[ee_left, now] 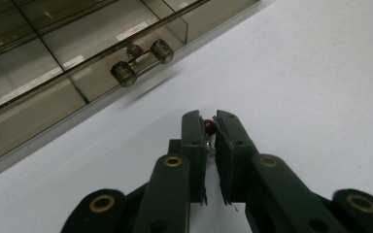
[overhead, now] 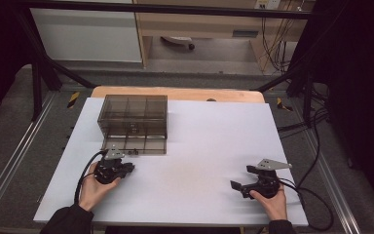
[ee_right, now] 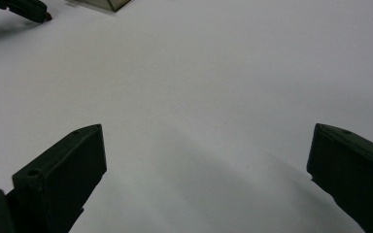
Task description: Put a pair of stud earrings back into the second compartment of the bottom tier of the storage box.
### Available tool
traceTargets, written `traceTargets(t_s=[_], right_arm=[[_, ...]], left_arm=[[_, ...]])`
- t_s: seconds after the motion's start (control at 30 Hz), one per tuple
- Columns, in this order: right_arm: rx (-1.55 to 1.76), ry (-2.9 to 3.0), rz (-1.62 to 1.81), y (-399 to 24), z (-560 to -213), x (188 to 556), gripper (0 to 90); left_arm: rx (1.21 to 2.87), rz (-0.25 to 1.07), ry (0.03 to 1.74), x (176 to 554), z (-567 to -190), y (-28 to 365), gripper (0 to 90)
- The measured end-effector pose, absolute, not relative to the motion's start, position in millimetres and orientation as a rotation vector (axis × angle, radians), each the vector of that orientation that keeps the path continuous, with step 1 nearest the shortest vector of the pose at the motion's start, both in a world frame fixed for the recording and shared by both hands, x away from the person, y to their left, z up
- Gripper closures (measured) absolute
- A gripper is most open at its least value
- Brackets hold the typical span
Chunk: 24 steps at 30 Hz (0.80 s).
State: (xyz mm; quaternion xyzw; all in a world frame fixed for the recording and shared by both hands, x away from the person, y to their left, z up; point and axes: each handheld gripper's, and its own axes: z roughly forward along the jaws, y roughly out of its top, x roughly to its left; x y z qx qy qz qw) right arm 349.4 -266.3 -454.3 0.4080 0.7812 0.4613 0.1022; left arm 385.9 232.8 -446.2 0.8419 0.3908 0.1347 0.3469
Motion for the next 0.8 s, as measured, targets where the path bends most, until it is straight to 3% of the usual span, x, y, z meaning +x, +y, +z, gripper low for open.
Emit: traceTargets(t_s=[0.8], right_arm=[[1.205, 2.307, 1.36, -266.6, -454.1, 349.3, 1.3]], left_arm=[[2.168, 0.347, 0.999, 379.8, -436.3, 234.7, 82.7]])
